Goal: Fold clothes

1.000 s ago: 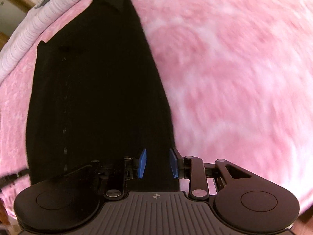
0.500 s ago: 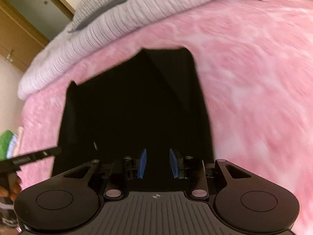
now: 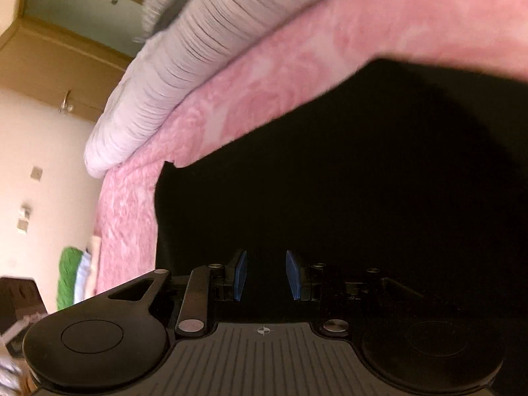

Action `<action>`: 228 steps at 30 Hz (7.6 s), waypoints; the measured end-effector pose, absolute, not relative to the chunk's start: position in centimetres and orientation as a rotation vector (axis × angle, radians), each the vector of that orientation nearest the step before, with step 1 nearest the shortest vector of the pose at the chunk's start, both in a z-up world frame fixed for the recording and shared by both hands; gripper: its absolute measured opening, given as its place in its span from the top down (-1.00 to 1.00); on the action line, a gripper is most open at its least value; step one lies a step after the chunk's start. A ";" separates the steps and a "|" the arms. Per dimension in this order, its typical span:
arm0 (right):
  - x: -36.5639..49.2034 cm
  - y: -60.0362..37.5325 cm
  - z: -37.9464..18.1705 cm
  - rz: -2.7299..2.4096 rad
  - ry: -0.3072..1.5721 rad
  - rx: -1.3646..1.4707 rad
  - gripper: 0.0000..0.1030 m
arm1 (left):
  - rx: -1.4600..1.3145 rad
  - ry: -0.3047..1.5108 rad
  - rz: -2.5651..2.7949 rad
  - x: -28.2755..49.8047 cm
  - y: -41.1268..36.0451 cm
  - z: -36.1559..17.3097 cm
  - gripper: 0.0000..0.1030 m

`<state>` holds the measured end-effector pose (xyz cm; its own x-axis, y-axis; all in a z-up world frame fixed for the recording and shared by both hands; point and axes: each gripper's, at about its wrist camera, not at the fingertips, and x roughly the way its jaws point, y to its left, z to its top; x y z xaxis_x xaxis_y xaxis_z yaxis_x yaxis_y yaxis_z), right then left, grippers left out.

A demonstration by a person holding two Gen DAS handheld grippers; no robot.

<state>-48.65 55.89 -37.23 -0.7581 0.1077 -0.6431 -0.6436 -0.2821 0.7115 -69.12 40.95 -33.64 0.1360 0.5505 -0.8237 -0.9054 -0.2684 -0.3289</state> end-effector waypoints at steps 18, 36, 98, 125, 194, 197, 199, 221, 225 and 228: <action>-54.9 60.6 -35.8 2.097 1.163 -0.702 0.92 | -1.075 0.467 1.524 -69.4 44.9 -35.4 0.79; -23.6 46.9 -33.8 1.432 1.262 -0.657 0.78 | -0.884 0.663 1.037 -52.9 38.1 -32.3 0.38; -34.3 46.9 -30.7 1.973 0.875 -0.908 0.78 | -0.783 0.658 1.380 -59.2 33.7 -33.6 0.76; -27.4 10.1 -31.4 1.635 0.889 -1.163 0.77 | -1.073 0.851 1.430 -57.0 -1.7 -32.6 0.68; -21.6 -6.1 -6.8 1.857 0.836 -1.029 -0.33 | -0.895 0.718 1.718 -40.9 -19.7 -5.4 0.36; -21.7 -5.9 -6.5 1.867 0.827 -1.021 -0.33 | -0.889 0.719 1.724 -41.0 -19.6 -5.3 0.36; -21.9 -5.7 -6.5 1.874 0.824 -1.016 -0.33 | -0.887 0.723 1.727 -41.1 -19.4 -5.3 0.36; -25.3 2.2 -14.0 1.702 0.969 -0.871 -0.33 | -0.867 0.815 1.551 -48.6 -9.1 -14.4 0.35; -26.0 3.8 -18.3 1.678 1.016 -0.718 -0.33 | -0.879 0.807 1.528 -52.1 -7.4 -19.7 0.35; -25.5 4.9 -21.8 1.670 1.033 -0.607 -0.33 | -0.879 0.790 1.516 -54.6 -6.4 -23.7 0.35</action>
<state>-25.53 4.91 -21.77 -0.3381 0.5016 -0.7963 -0.9365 -0.0954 0.3375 -54.60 -6.36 -23.66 -0.0631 0.4882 -0.8704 -0.9931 -0.1171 0.0063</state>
